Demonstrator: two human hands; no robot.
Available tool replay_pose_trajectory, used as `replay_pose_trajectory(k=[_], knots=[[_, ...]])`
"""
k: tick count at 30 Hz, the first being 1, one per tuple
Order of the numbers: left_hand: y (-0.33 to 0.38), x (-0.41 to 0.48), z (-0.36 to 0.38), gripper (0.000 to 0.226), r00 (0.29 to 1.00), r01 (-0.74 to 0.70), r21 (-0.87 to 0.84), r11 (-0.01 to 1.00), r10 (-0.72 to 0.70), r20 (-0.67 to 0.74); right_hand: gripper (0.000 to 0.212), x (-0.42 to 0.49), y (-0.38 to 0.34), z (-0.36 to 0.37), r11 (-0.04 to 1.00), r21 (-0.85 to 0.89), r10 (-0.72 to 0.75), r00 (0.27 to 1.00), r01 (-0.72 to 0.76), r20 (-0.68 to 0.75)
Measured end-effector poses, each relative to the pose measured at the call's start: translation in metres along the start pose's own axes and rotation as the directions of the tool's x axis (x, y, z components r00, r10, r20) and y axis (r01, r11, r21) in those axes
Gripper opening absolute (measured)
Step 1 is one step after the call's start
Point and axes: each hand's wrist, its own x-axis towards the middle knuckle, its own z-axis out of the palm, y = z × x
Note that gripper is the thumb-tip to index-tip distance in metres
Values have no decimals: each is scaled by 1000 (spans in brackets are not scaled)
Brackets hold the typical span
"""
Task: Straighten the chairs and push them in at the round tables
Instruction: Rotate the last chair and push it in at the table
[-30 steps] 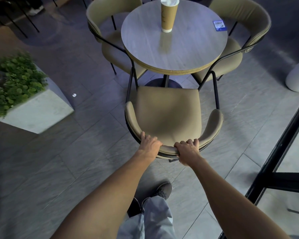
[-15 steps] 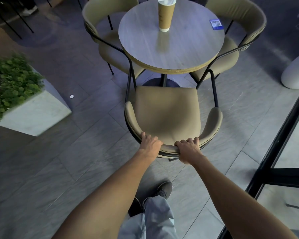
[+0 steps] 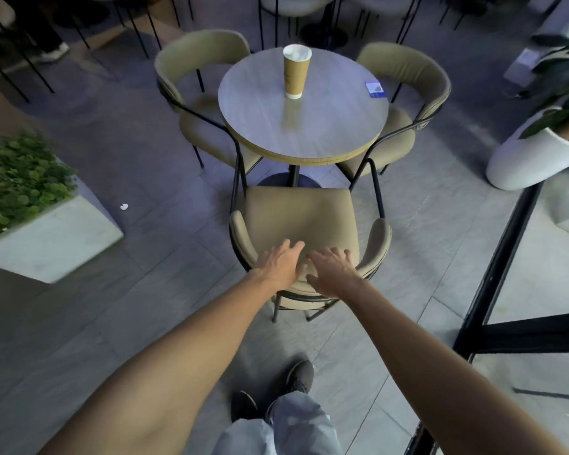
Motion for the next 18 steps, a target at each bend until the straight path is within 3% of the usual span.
replay_pose_trajectory(k=[9,18], knots=[[88,5,-65,44,985,-97,0,995,96,-143,50,-46,63,-100,997,-54,50,990,-58,-134],[204,95,-109,33,959,-101,84,991,120,-256,47,-35,181,-174,991,-130,7,969,-40,-246]])
